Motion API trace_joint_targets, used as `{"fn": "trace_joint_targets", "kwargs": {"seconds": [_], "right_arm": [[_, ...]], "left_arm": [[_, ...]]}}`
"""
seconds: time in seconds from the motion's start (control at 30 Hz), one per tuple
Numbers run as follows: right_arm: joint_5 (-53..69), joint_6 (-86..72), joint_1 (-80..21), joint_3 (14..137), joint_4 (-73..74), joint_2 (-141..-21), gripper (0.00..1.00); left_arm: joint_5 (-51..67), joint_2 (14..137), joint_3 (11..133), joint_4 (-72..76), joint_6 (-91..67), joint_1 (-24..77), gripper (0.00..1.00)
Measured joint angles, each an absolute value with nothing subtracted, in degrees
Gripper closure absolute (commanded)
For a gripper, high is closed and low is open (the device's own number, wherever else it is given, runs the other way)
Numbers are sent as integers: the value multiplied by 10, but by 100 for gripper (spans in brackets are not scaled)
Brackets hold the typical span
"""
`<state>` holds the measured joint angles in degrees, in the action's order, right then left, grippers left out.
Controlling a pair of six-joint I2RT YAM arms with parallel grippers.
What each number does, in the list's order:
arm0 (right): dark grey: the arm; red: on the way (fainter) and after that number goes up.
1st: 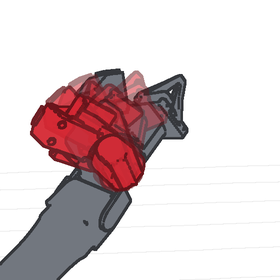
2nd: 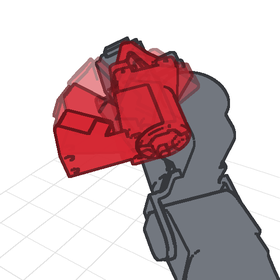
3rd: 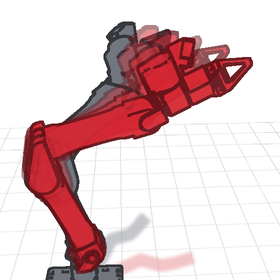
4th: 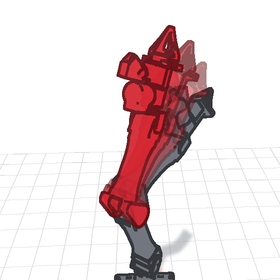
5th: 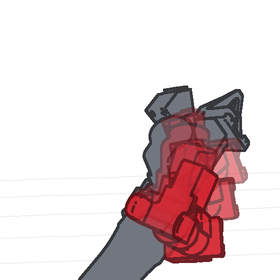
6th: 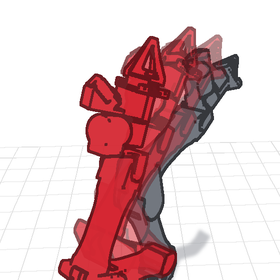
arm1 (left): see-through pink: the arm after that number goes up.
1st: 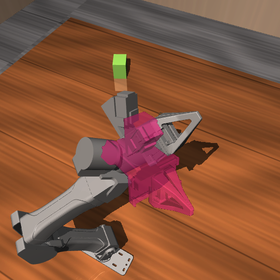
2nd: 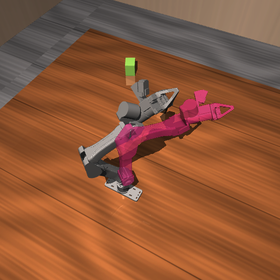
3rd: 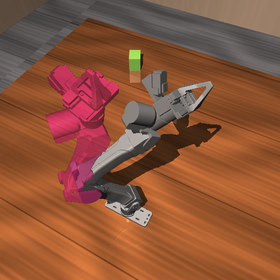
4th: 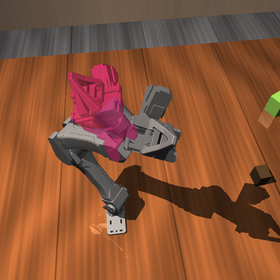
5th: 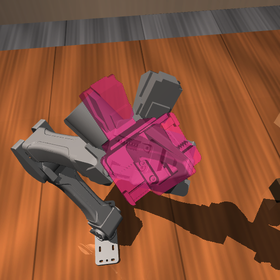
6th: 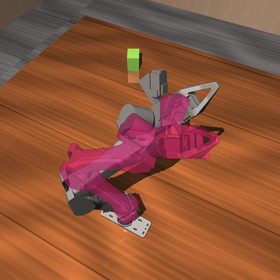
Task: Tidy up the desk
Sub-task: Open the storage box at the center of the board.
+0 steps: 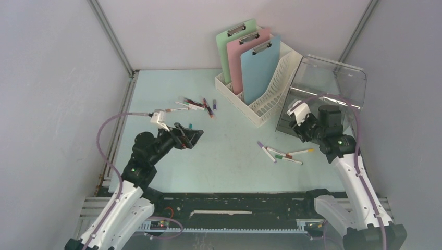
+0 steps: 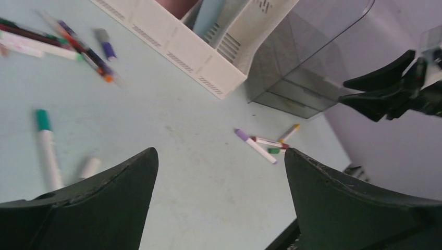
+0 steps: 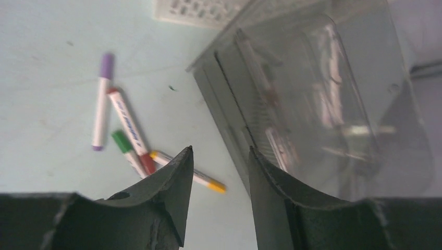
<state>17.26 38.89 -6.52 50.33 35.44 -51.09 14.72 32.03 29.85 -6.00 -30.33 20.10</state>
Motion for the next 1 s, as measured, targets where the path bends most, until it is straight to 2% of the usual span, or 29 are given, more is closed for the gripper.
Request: {"fn": "trace_joint_targets", "kwargs": {"seconds": [0.27, 0.5, 0.73, 1.0], "right_arm": [[-24, 468, -121, 447, 318, -497, 52], [-200, 549, -207, 310, 187, -480, 56], [-292, 644, -233, 194, -2, -439, 57], [-316, 735, -229, 102, -172, -455, 57]], "left_arm": [[167, 384, 201, 105, -457, 260, 2], [166, 388, 198, 164, -496, 274, 2], [163, 381, 194, 179, -510, 275, 2], [160, 365, 180, 184, -517, 276, 2]]}}
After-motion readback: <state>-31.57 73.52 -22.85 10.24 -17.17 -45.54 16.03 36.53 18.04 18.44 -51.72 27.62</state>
